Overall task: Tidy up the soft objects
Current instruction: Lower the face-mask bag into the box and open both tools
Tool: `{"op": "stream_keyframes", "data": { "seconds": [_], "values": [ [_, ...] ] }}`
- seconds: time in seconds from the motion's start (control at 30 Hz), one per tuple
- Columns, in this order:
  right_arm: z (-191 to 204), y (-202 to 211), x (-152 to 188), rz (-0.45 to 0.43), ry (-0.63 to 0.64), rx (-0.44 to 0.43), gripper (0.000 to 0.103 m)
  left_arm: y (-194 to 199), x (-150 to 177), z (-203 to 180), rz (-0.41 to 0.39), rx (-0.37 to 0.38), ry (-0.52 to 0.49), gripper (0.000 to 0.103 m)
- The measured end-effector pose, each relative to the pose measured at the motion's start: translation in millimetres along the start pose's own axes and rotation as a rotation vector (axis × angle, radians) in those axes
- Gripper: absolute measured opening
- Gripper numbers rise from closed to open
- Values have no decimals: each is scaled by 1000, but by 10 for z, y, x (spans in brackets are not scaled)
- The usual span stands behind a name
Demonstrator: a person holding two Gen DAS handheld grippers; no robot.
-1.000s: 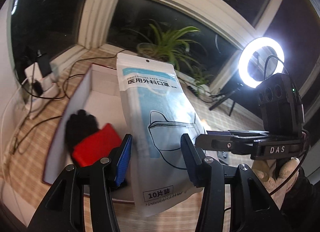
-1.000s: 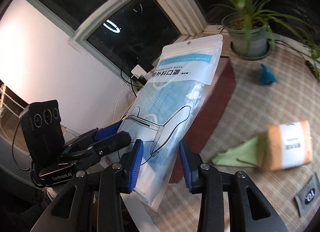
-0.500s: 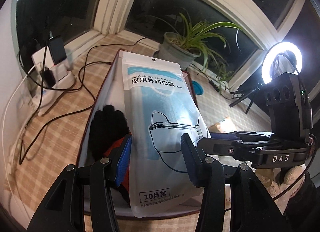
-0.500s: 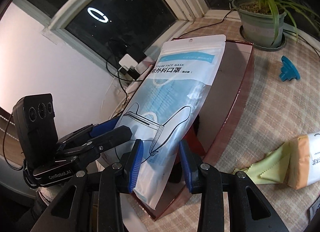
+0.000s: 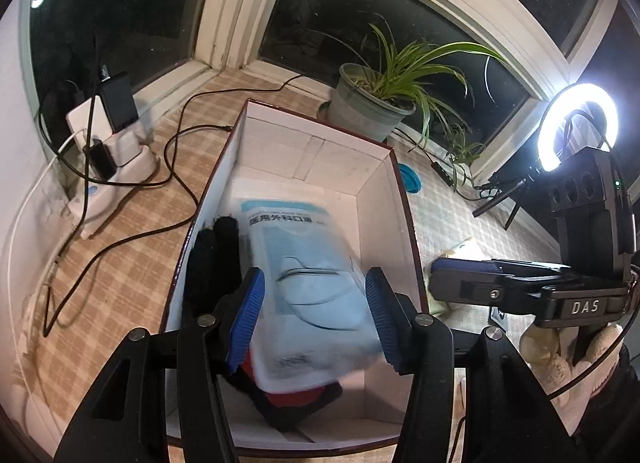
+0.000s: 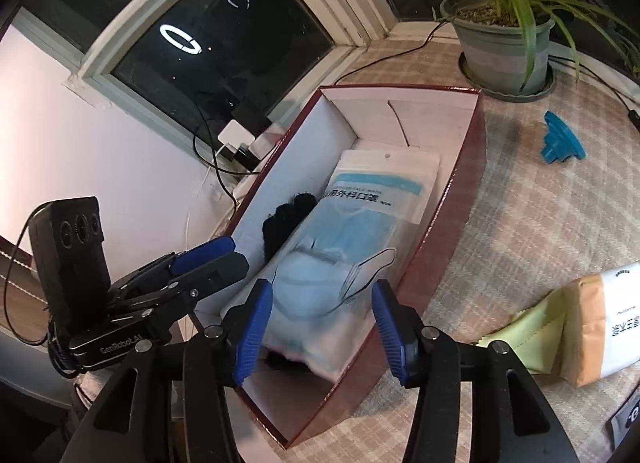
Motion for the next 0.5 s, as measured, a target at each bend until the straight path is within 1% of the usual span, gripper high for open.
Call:
{"op": "stream_keyframes", "data": {
  "seconds": [0.13, 0.2, 0.37, 0.43, 0.47, 0.5],
  "values": [
    [-26, 131, 24, -10, 9, -9, 49, 23, 10, -52, -7, 11, 5, 51],
    [-39, 211, 55, -16, 14, -11, 52, 50, 19, -87, -13, 15, 8, 52],
    [-124, 492, 163, -52, 25, -5, 54, 136, 53, -206, -32, 35, 17, 52],
    [-181, 616, 208, -66, 24, 3, 58, 185, 79, -303, -42, 46, 8, 52],
    [-222, 695, 237, -76, 18, 1, 61, 200, 91, -344, -45, 53, 3, 52],
    [-269, 783, 267, -86, 13, -2, 62, 217, 110, -391, -47, 61, -1, 52]
  ]
}}
Point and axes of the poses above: each gripper's, at about its wrist camera, not at the fingertips, and y roughly against the way its jaws point, z to its left, x to its underside, the point moved 3 cm from there along -y, roughly the way its jaws point, and after that the axes turned 2 degrees about -y, right-handed, at the moved point
